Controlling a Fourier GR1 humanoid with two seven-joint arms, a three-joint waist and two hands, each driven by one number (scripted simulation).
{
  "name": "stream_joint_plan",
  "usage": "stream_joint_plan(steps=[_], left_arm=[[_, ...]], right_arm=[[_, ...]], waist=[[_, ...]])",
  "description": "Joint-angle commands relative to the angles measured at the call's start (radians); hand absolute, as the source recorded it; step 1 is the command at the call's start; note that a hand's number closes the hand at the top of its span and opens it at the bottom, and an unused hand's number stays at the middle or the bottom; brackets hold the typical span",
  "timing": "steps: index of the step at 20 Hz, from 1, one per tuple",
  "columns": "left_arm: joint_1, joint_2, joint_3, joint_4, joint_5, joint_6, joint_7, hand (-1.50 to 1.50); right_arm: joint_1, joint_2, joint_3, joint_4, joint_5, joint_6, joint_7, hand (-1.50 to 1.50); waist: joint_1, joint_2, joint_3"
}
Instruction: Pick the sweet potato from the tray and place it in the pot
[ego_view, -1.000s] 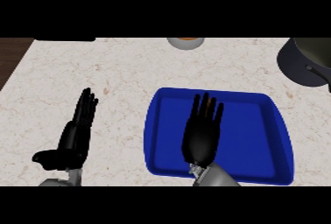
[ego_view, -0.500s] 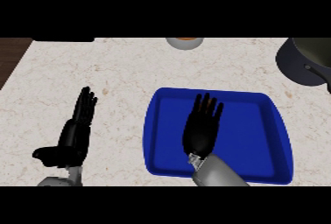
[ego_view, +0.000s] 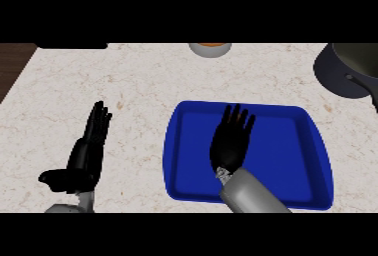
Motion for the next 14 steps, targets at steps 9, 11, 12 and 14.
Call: stream_joint_plan(steps=[9,11,12,14], left_arm=[[0.066,-0.006,0.013,-0.050,-0.022,-0.015,-0.021,0.00],[-0.030,-0.011,0.032,-0.035,-0.013,-0.004,0.060,0.00],[-0.014,-0.010,0.041,-0.006,-0.001,-0.027,0.033,0.00],[-0.015,-0.026,0.024,-0.003,-0.036,-0.010,0.026,0.00]], right_arm=[[-0.033,0.000,-0.035,0.091,0.139,-0.027,0.016,1.50],[-0.042,0.006,-0.030,0.124,0.186,-0.062,0.005,1.50],[-0.037,-0.020,-0.057,0.144,0.186,-0.106,-0.032,1.50],[-0.096,0.006,-0.051,0.191,0.171,-0.092,-0.009,1.50]], waist=[[-0.006,0.003,0.001],[-0.010,0.005,0.001],[-0.010,0.006,0.001],[-0.004,0.006,0.001]])
